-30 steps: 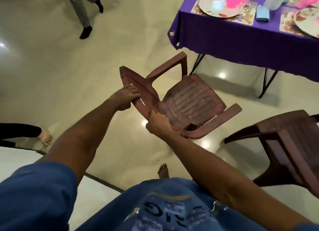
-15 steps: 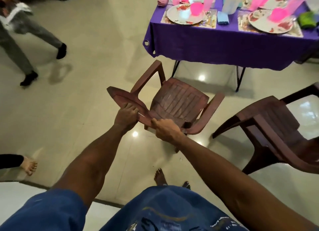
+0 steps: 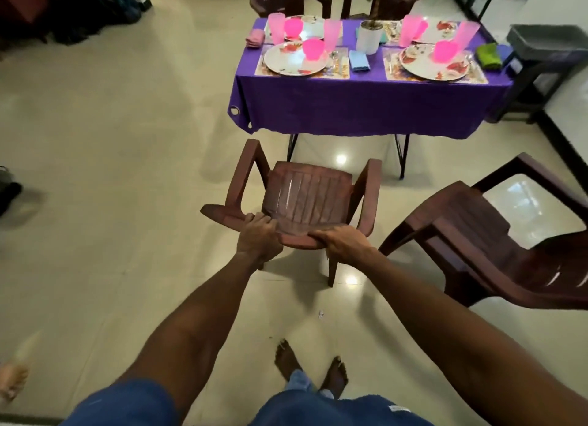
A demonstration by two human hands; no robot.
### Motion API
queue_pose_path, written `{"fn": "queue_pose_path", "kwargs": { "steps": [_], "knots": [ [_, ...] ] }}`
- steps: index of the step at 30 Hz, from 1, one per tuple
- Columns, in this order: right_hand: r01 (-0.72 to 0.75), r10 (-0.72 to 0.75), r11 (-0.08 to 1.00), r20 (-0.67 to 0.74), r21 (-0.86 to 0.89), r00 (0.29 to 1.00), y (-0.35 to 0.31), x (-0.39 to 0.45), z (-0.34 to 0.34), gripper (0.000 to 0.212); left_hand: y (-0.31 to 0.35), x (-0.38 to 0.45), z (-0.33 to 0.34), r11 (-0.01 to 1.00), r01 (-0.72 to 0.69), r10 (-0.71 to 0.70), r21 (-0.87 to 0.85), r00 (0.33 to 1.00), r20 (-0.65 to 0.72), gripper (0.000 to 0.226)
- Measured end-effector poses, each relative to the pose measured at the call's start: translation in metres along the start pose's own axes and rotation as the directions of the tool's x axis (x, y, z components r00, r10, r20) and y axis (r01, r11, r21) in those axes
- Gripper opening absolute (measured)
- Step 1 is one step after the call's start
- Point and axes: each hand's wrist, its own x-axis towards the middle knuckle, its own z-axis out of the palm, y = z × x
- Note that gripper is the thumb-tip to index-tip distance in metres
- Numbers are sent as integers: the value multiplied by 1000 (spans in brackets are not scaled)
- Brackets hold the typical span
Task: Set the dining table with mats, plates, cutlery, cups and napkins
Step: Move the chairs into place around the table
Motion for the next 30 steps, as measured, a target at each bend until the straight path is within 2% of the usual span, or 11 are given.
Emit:
{"fn": "queue_pose_path", "kwargs": {
  "steps": [3, 7, 11, 13, 17, 20, 24, 30],
  "knots": [
    [-77, 77, 997, -13, -26, 997, 27, 6, -7, 40, 21, 26, 0, 998, 58, -57, -25, 998, 38, 21],
    [-210, 210, 966, -17, -148, 978, 51, 14, -18, 28, 42, 56, 1, 997, 77, -78, 11, 991, 109, 26],
    [-349, 346, 923, -43, -161, 937, 53, 26, -18, 30, 36, 72, 4, 998, 68, -66, -5, 989, 135, 29],
    [-447, 442, 884, -68, -134, 895, 49, 30, -18, 37, 30, 76, 2, 999, 53, -52, -3, 986, 159, 29],
    [-685, 684, 726, -39, -60, 728, 34, 37, -23, 51, 31, 80, 1, 997, 39, -51, 61, 976, 212, 27],
    [-751, 751, 658, 17, 58, 660, 29, 44, -19, 45, 29, 77, 2, 992, 83, -100, 93, 974, 201, 20],
    [-722, 727, 684, -12, 104, 687, 36, 53, -21, 30, 7, 82, 1, 991, 19, -43, 130, 982, 184, 18],
    [-690, 695, 714, 0, 119, 719, 34, 90, -23, 27, -24, 105, -3, 990, 25, -53, 141, 979, 195, 18]
  ]
}}
